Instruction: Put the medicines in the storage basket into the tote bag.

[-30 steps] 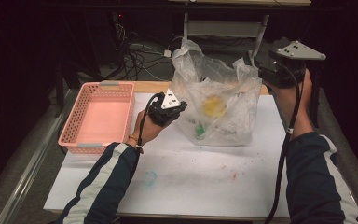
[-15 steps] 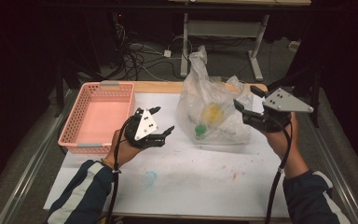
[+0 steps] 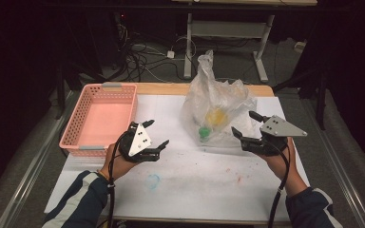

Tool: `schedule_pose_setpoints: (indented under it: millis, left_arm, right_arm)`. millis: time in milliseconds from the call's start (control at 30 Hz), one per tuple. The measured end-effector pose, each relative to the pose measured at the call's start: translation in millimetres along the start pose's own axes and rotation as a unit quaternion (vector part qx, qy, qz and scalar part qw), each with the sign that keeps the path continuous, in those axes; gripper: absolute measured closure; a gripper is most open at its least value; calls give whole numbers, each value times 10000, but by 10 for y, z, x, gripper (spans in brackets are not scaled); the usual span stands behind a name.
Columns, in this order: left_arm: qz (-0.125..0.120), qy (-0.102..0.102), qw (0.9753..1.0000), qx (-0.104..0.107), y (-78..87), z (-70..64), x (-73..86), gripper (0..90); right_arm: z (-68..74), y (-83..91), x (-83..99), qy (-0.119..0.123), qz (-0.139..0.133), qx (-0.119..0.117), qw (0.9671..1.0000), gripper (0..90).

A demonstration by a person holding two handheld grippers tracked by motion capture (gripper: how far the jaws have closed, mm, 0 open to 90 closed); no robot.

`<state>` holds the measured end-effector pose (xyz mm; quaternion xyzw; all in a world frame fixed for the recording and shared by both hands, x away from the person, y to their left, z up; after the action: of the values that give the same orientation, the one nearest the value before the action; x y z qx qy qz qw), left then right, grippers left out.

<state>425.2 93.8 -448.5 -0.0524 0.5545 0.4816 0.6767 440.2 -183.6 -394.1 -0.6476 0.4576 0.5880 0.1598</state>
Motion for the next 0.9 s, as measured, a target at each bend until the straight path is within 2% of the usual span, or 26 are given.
schedule_pose_setpoints:
  millis: [167, 367, 467, 900]
  left_arm:
    - [-17, 73, 9998, -169, 81, 38, 98, 211]
    - [10, 310, 9991, -284, 140, 121, 197, 211]
    - [8, 358, 9987, -366, 180, 164, 241, 211]
    - [130, 550, 9973, -465, 383, 214, 503, 210]
  right_arm:
    - [55, 17, 102, -15, 64, -99, 9999, 229]
    - [88, 19, 206, -56, 155, -140, 9998, 221]
    - [117, 25, 254, -38, 183, -192, 9996, 214]
    - [207, 120, 429, 51, 155, -286, 9995, 185]
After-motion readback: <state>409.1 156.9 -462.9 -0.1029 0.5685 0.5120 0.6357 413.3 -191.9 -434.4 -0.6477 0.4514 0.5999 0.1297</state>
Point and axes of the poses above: each handheld gripper's, and its own axes: y roughly backward along the jaws, x roughly out of its underside, z roughly to its left, the point moved 10 cm from there along -y, roughly forward along the jaws, and after that the axes turned 4 degrees about z, right-handed, at the moved point
